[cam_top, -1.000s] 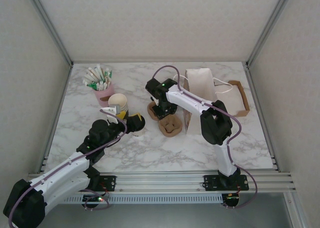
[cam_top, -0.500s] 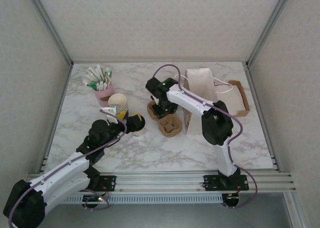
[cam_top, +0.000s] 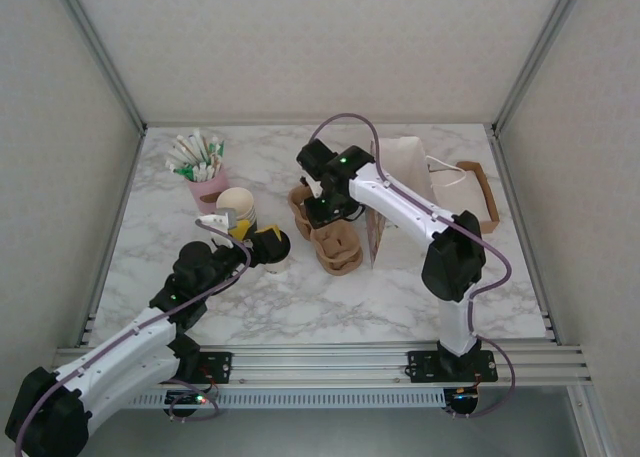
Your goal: Pack the takeout coffee
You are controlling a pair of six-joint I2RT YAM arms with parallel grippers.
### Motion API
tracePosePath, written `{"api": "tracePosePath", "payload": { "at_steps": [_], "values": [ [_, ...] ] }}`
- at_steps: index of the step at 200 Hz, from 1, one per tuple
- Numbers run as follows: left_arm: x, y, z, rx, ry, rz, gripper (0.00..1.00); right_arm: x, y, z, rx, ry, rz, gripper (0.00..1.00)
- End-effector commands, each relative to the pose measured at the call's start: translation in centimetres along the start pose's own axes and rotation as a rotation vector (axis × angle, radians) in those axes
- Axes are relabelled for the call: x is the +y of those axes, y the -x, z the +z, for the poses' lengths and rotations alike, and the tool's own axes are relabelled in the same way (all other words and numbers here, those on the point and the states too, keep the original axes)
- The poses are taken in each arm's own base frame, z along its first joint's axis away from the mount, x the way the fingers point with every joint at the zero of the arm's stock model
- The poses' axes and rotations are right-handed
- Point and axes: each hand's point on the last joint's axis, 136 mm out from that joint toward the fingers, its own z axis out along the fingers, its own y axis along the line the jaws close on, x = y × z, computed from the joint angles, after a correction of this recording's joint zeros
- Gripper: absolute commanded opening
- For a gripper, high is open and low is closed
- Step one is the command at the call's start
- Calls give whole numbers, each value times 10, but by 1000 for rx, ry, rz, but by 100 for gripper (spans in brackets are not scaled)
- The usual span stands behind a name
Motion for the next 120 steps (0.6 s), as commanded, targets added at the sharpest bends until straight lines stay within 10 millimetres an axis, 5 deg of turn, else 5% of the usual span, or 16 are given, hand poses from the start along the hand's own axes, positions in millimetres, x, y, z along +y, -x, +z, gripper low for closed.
{"api": "tracePosePath", "payload": {
  "at_steps": [1,48,120],
  "values": [
    [-4,14,-4,-56,-17,3,99,6,2,-28,-44,46,20,34],
    [-13,26,-10,-91,-45,-1,100,22,5,-59,-112,144,13,34],
    [-44,71,-23,-173,-116,-52,100,47,-2,-126,-237,324,-15,35]
  ]
}}
